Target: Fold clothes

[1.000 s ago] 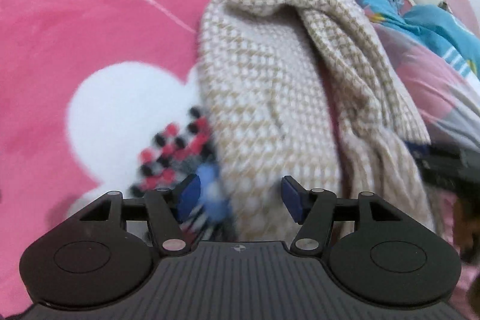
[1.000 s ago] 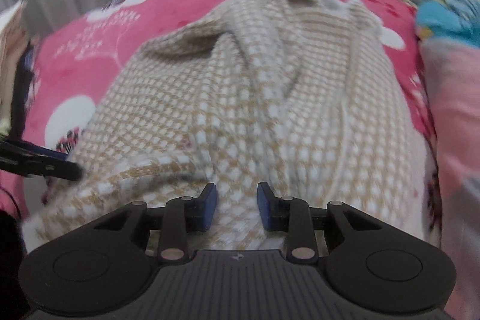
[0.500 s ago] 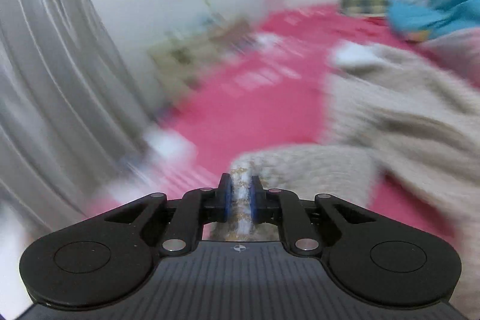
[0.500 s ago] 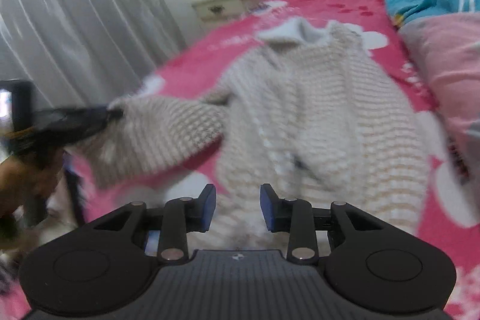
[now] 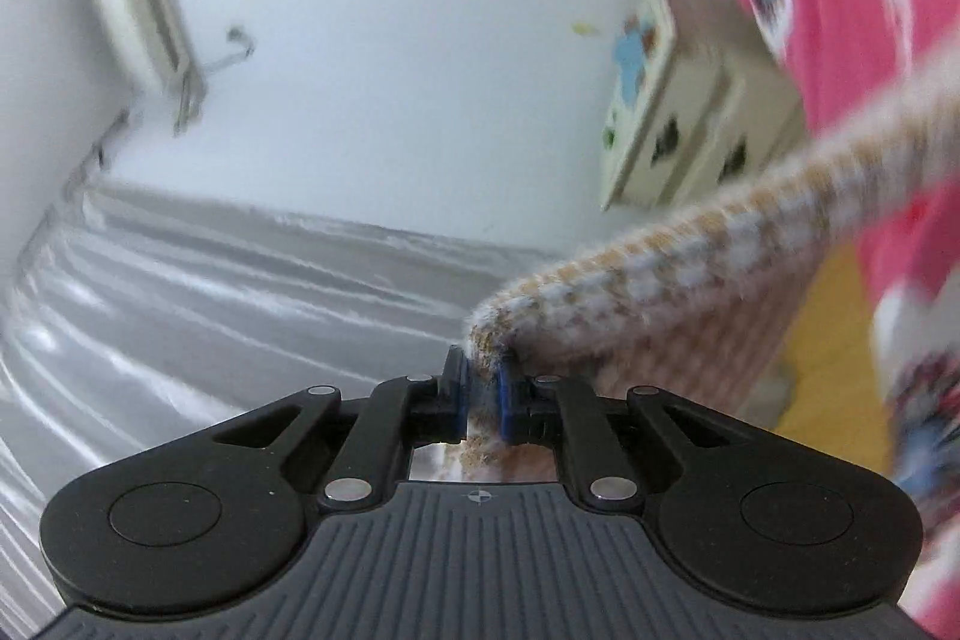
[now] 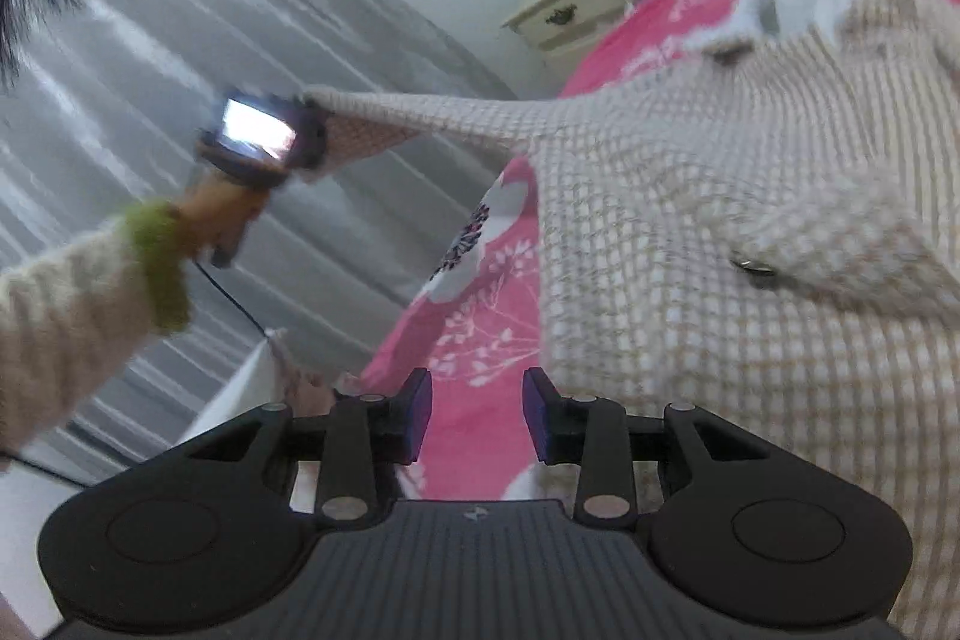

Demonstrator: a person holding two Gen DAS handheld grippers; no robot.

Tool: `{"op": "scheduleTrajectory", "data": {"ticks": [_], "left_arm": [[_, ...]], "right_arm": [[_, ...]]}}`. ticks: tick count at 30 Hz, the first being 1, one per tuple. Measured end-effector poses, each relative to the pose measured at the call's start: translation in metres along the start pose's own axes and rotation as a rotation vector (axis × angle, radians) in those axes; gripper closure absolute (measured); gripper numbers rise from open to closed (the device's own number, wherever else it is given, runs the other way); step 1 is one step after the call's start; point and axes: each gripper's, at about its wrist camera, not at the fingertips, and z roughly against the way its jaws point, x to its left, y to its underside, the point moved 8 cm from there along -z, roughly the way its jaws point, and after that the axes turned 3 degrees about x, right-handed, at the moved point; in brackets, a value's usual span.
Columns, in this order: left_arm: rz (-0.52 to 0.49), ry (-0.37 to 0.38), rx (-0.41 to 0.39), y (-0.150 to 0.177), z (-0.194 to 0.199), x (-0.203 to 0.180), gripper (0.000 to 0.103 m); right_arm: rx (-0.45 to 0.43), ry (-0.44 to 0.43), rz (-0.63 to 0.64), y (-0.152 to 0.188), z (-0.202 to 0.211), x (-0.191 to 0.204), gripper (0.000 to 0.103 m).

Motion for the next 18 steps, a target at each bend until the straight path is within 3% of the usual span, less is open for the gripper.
{"op": "scheduleTrajectory", "data": {"ticks": [3, 6, 10, 11, 13, 16, 18], "left_arm": [[-0.119, -0.029, 0.073, 0.024, -0.031, -0.047, 0.091], [-0.285, 0.067, 0.186, 0.054, -0.035, -0.114, 0.081], [-0.456, 0.194, 0.210, 0.083, -0.011, -0.158, 0.062], [-0.494, 0.197, 0.196, 0.088, -0.006, -0.158, 0.058], [-0.613, 0.132, 0.109, 0.095, 0.004, -0.152, 0.049], [-0.846, -0.020, -0.109, 0.101, 0.023, -0.139, 0.046], [-0.836, 0.019, -0.165, 0.097, 0.039, -0.122, 0.044]], "right_arm": [[0.029, 0.016, -0.040, 0.008, -0.003, -0.017, 0.066], [0.068, 0.069, -0.070, 0.017, -0.001, -0.037, 0.065], [0.088, 0.105, -0.076, 0.019, 0.010, -0.052, 0.059], [0.089, 0.113, -0.070, 0.018, 0.013, -0.053, 0.058], [0.088, 0.121, -0.068, 0.020, 0.020, -0.055, 0.056], [0.086, 0.124, -0.070, 0.026, 0.027, -0.052, 0.054], [0.081, 0.130, -0.067, 0.030, 0.027, -0.047, 0.054]]}}
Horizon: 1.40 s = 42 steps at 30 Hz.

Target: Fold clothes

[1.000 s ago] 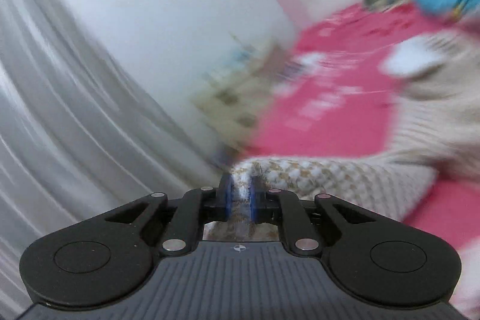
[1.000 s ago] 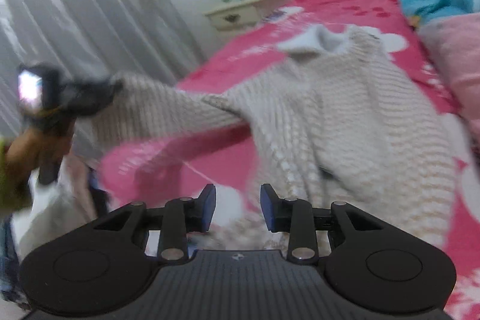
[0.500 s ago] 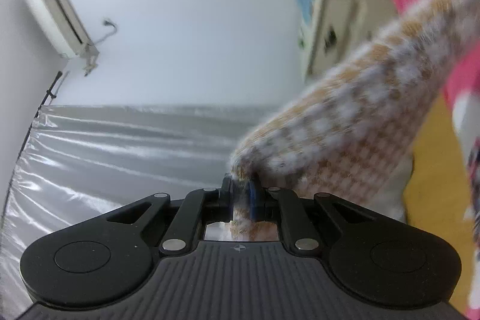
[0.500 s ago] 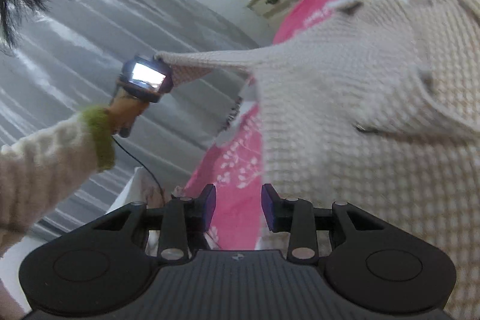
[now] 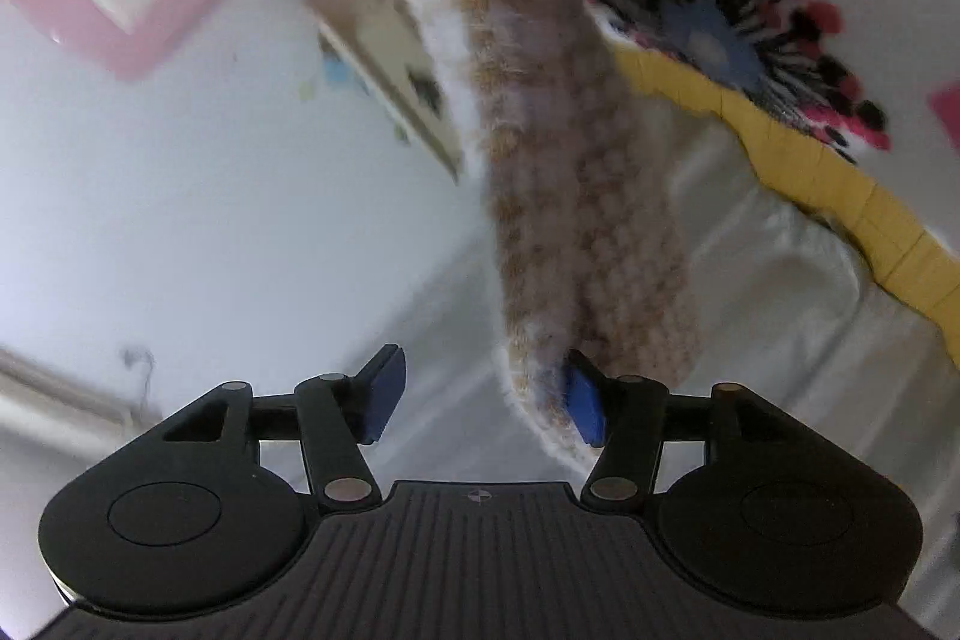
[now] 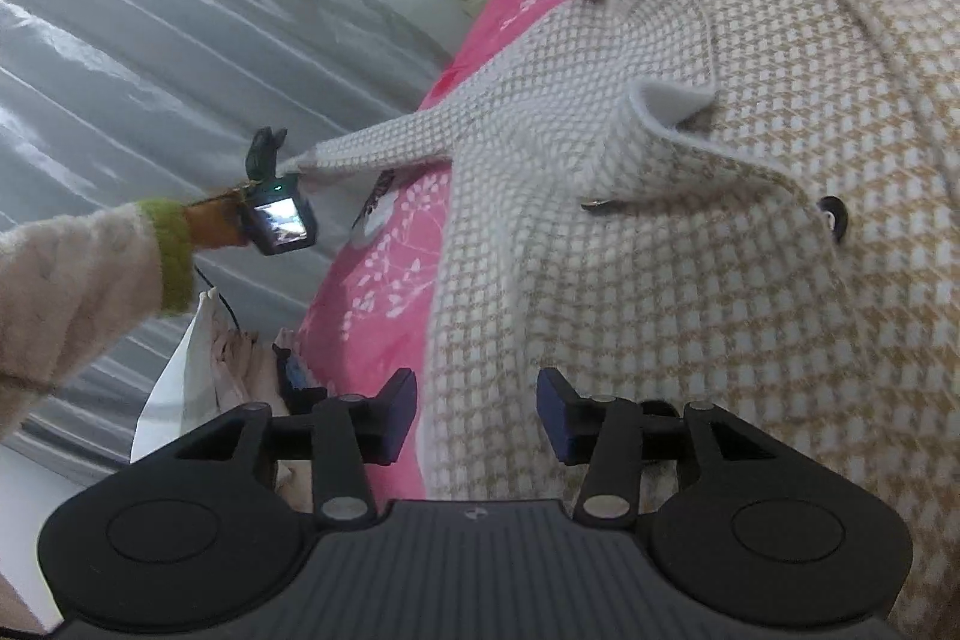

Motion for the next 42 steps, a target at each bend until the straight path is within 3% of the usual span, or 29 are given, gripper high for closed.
{"op": "scheduleTrajectory", "data": {"ticks": [4, 8, 11, 14, 16, 19, 20, 22, 24, 26, 29, 31, 33, 37, 39, 42], "left_arm": [[0.071, 0.067, -0.039, 0.024, 0.024, 0.026, 0.037], [0.053, 0.120, -0.080, 0.044, 0.037, 0.037, 0.036], [0.112, 0.178, -0.105, 0.053, 0.048, 0.048, 0.035], [0.390, 0.454, -0.063, 0.057, 0.045, 0.065, 0.035], [0.654, 0.668, -0.004, 0.068, 0.041, 0.084, 0.035], [1.086, 0.911, 0.055, 0.097, 0.025, 0.113, 0.036], [1.201, 0.945, 0.079, 0.109, 0.019, 0.117, 0.036], [1.394, 0.928, 0.182, 0.141, -0.002, 0.121, 0.036], [1.519, 0.897, 0.309, 0.171, -0.011, 0.115, 0.036], [1.583, 0.903, 0.340, 0.181, -0.002, 0.121, 0.036], [1.656, 0.971, 0.207, 0.169, 0.033, 0.140, 0.036], [1.715, 1.084, 0.097, 0.146, 0.074, 0.148, 0.036], [1.757, 1.234, 0.008, 0.120, 0.120, 0.149, 0.036], [1.790, 1.579, -0.114, 0.062, 0.219, 0.117, 0.036], [1.790, 1.739, -0.128, 0.036, 0.254, 0.089, 0.036], [1.800, 1.835, -0.068, 0.003, 0.292, 0.043, 0.036]], "right_arm": [[-0.001, 0.012, -0.011, 0.007, 0.009, -0.001, 0.053], [-0.013, 0.028, -0.012, 0.011, 0.024, 0.000, 0.052], [-0.026, 0.050, -0.006, 0.012, 0.036, 0.000, 0.052], [-0.023, 0.059, -0.026, 0.015, 0.040, -0.004, 0.052], [-0.013, 0.062, -0.041, 0.018, 0.040, -0.006, 0.050], [-0.004, 0.056, -0.044, 0.023, 0.038, 0.000, 0.050], [-0.001, 0.054, -0.041, 0.024, 0.037, 0.003, 0.050], [0.003, 0.049, -0.035, 0.026, 0.036, 0.008, 0.050], [0.001, 0.045, -0.033, 0.026, 0.038, 0.010, 0.050], [-0.005, 0.040, -0.034, 0.025, 0.040, 0.012, 0.050], [-0.024, 0.036, -0.041, 0.022, 0.047, 0.009, 0.050], [-0.036, 0.051, -0.040, 0.021, 0.051, 0.006, 0.050], [-0.045, 0.069, -0.044, 0.021, 0.057, 0.001, 0.050], [-0.057, 0.104, -0.052, 0.022, 0.068, -0.008, 0.050], [-0.058, 0.123, -0.054, 0.023, 0.072, -0.012, 0.050], [-0.051, 0.154, -0.054, 0.027, 0.074, -0.016, 0.050]]}}
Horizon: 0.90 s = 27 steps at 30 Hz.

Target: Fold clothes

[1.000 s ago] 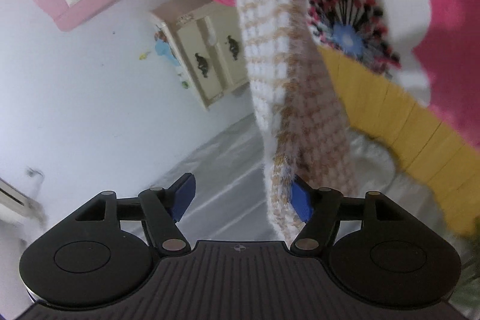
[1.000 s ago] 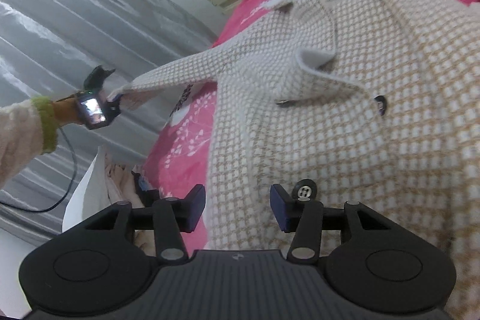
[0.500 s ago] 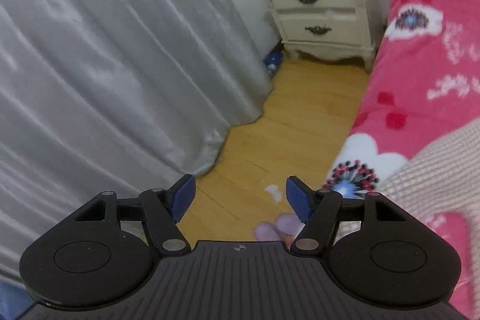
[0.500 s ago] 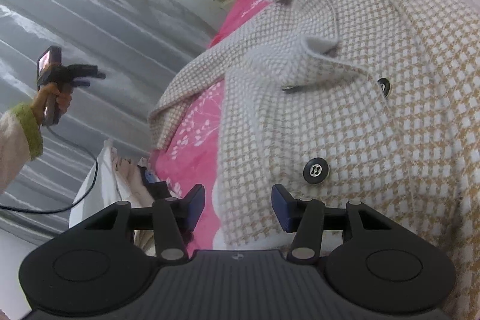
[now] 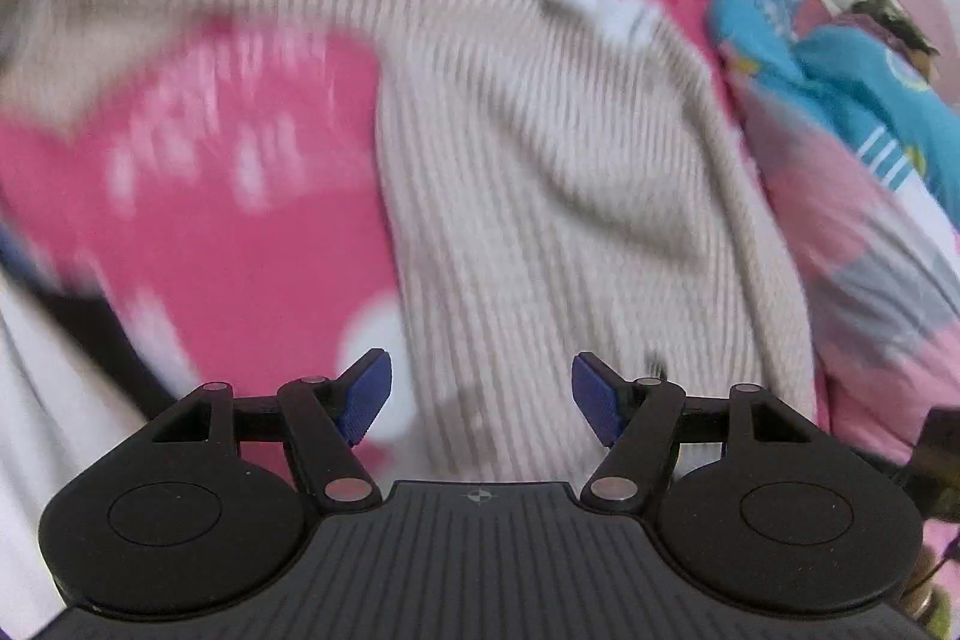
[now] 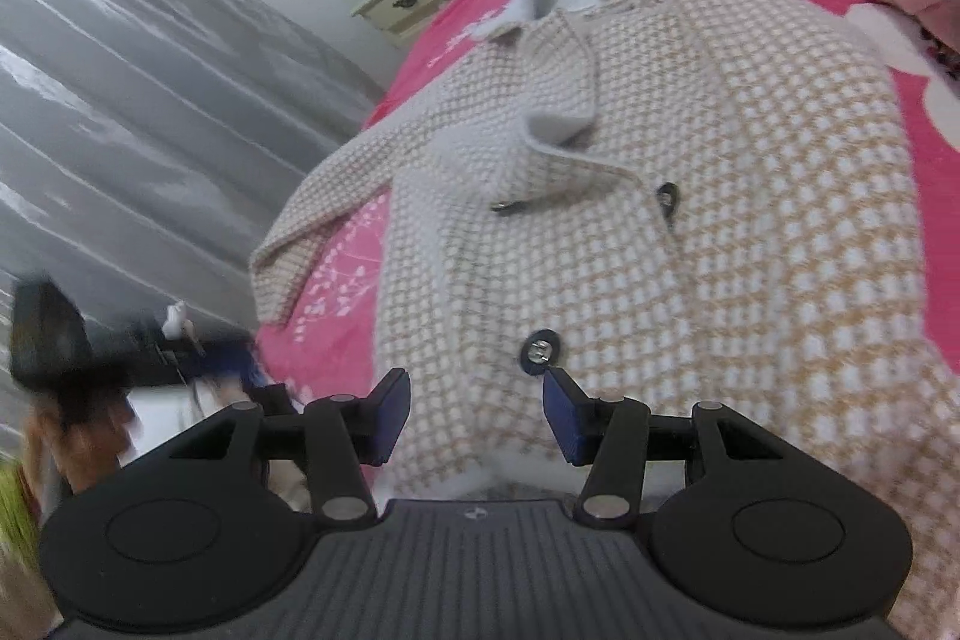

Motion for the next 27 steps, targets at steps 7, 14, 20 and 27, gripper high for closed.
{"op": "scheduleTrajectory", "data": {"ticks": [7, 14, 20, 27], "left_arm": [[0.090, 0.022, -0.027, 0.045, -0.050, 0.028, 0.037], [-0.042, 0.039, -0.072, 0.050, -0.046, -0.013, 0.043], [-0.029, -0.007, -0.085, 0.048, -0.041, -0.010, 0.098], [0.196, -0.009, -0.218, 0.010, 0.031, 0.064, 0.099]], "right_arm": [[0.037, 0.076, 0.037, 0.011, 0.002, -0.006, 0.050], [-0.006, 0.323, 0.176, 0.005, 0.003, -0.024, 0.052], [-0.140, 0.549, 0.210, -0.017, 0.029, -0.058, 0.055], [-0.133, 0.560, 0.197, -0.010, 0.050, -0.075, 0.049]]}}
